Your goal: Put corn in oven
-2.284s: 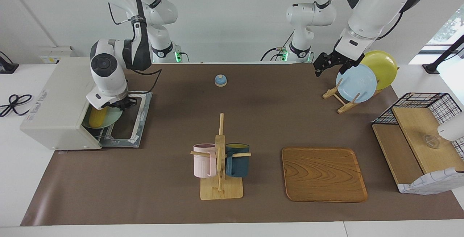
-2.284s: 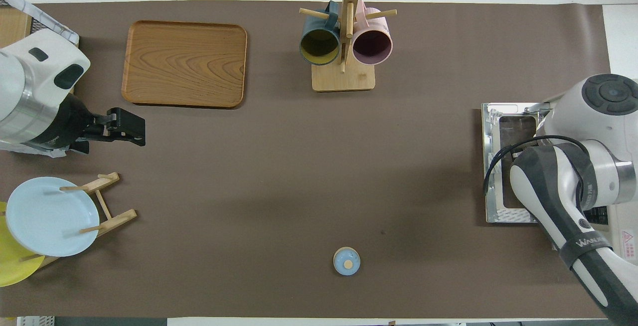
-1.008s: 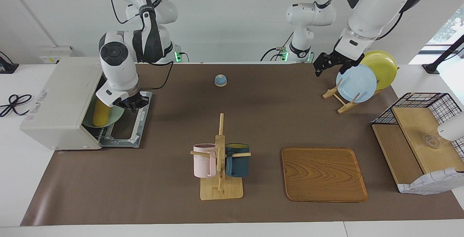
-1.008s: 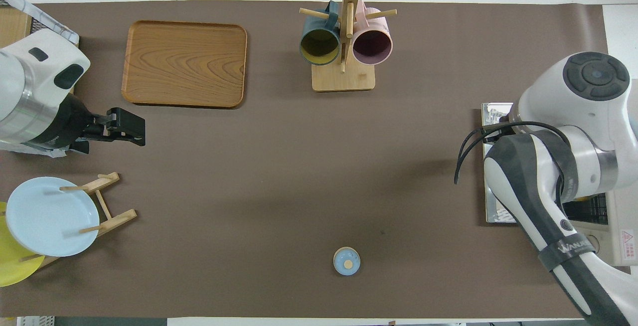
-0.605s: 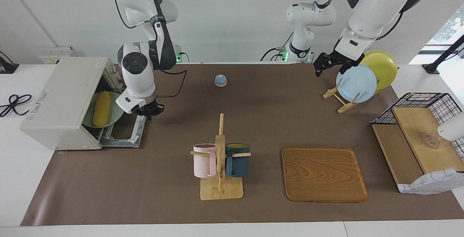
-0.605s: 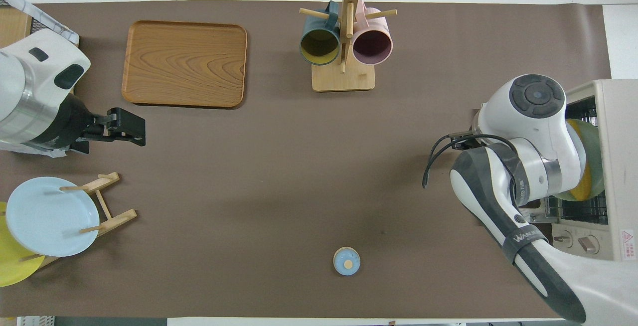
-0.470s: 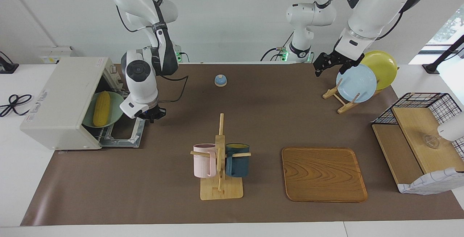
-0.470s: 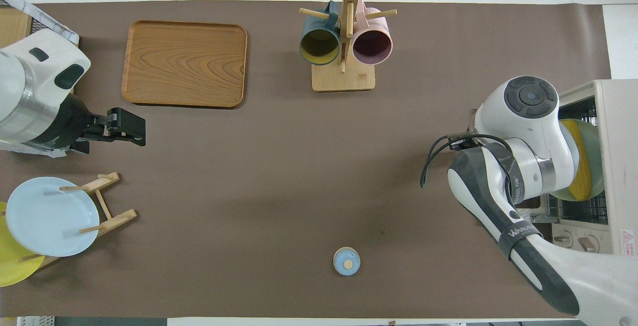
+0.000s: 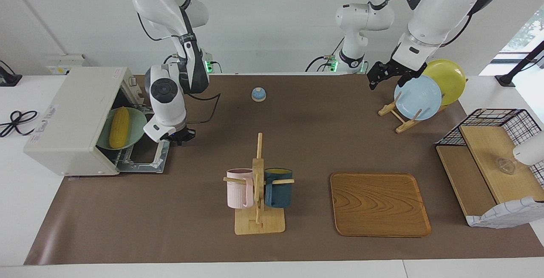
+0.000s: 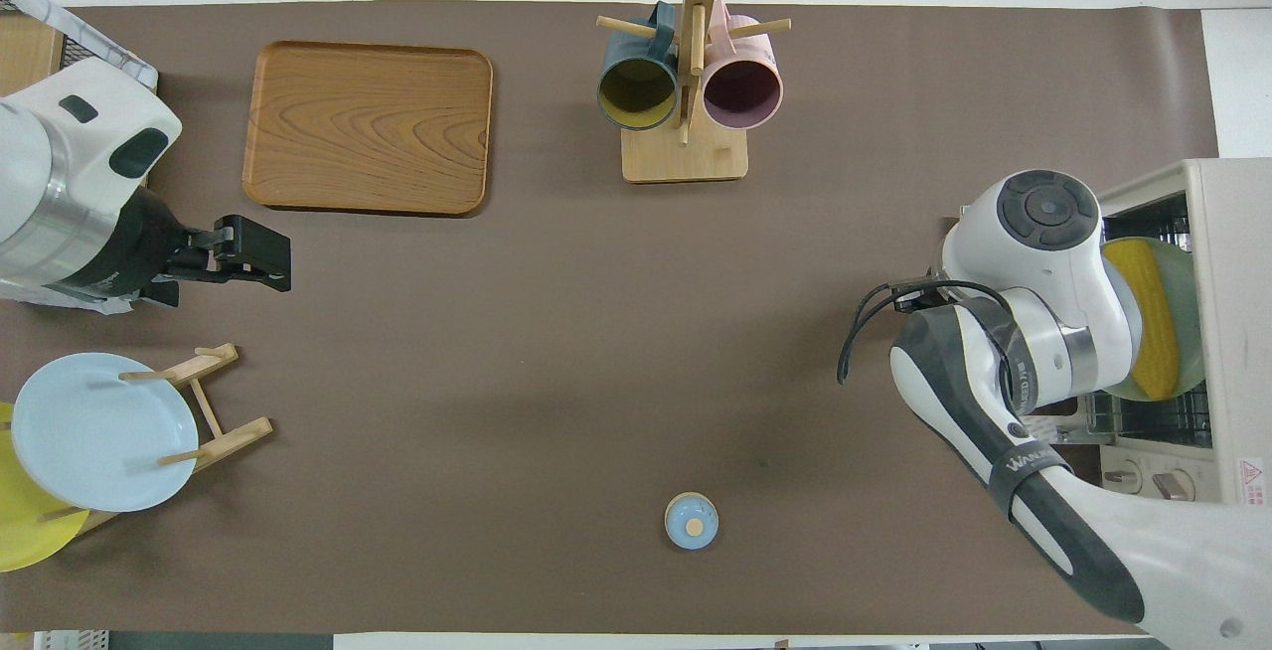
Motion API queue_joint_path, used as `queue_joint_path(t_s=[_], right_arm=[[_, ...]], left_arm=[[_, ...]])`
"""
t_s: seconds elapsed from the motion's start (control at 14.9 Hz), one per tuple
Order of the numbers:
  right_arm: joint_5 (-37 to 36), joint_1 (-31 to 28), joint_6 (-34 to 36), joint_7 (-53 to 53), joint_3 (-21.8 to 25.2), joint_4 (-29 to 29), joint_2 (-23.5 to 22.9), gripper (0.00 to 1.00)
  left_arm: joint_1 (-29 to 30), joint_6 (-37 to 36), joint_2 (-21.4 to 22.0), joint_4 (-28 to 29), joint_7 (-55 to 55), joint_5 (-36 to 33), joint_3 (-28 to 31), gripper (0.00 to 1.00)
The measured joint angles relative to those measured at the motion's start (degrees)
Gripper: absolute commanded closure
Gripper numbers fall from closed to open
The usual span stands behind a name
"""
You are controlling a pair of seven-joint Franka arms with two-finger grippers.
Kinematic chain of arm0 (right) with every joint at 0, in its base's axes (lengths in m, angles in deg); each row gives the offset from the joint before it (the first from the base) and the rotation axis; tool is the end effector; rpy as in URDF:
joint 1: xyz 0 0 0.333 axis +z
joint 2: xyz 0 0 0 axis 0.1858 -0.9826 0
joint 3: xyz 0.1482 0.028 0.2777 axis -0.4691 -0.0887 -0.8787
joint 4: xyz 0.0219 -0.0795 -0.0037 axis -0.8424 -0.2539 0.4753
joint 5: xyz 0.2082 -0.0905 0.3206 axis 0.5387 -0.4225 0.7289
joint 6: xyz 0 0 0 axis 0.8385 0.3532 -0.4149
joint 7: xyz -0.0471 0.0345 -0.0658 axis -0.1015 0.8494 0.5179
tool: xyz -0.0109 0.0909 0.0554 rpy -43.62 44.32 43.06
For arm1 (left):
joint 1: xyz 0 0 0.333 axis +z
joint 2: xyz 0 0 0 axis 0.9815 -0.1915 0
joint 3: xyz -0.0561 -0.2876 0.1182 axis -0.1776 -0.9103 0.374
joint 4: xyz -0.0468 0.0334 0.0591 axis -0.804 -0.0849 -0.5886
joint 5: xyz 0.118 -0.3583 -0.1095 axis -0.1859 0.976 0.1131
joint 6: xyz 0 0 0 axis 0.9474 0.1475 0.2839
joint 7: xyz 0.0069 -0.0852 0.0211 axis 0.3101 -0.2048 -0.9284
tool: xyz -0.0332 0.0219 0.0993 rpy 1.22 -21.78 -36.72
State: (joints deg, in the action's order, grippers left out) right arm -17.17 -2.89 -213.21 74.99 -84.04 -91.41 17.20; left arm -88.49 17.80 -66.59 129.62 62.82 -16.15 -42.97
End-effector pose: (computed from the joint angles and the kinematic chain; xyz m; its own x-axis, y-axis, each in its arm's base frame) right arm 0.5448 0.0621 0.3013 0.9906 0.0446 -0.1294 0.0653 -0.9849 0.1602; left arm 0.5225 -0.1292 0.6007 0.9919 0.0488 -0.1177 0.0526 -0.9982 0.0293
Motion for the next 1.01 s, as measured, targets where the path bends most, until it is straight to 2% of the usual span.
queue_joint_path(t_s=[1.01], right_arm=[[-5.7,-0.1,0.3,0.0,0.1,-1.9,0.0,1.0]], left_arm=[[0.0,0.0,0.0,0.0,0.0,0.0,0.0,0.0]])
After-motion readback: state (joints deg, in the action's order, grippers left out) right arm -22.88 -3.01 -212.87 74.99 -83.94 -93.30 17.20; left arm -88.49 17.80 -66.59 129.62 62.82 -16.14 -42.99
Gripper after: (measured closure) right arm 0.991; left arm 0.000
